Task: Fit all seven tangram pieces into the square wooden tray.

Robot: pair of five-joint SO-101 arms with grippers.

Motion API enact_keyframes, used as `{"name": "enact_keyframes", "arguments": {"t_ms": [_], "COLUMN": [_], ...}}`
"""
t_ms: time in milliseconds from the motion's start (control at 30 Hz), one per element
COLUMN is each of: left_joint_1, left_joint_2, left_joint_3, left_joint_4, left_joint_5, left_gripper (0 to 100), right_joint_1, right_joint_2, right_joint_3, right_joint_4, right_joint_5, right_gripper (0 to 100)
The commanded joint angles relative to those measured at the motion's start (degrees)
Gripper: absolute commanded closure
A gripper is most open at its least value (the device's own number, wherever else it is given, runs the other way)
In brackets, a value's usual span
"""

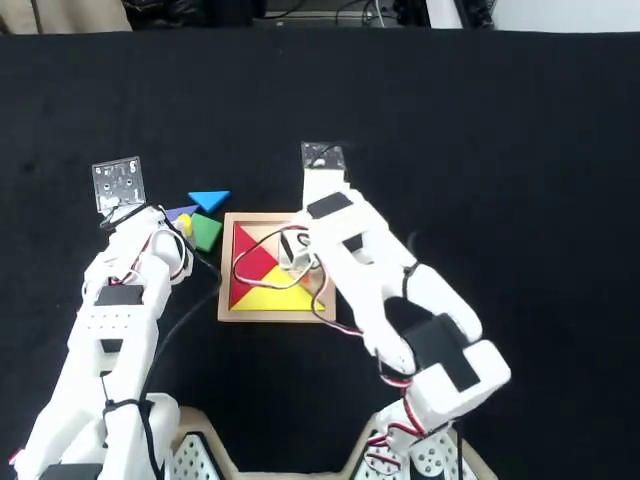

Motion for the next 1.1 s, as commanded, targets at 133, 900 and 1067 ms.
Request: {"name": "enact_keyframes", "arguments": {"t_ms": [133,900,1067], "left_joint_1": [0.48,0.84,0.84], "left_joint_2": [-0.53,-0.26,-0.26], "left_joint_3": [-0.40,-0.48,-0.57], "left_joint_4": [-0.97,-1.05,-1.05], "left_joint_5": [0.26,0.26,0.26], "left_gripper": [85,85,85], "right_joint_1": [-0.62,-0.44,-0.44], "right_joint_2": [2.77,2.59,2.42], "right_joint_3": [-3.56,-19.03,-19.30], "right_joint_4": [1.93,19.78,19.78], "right_joint_5": [-0.53,4.22,4.75], "right_gripper": [89.0,83.2,83.2]}}
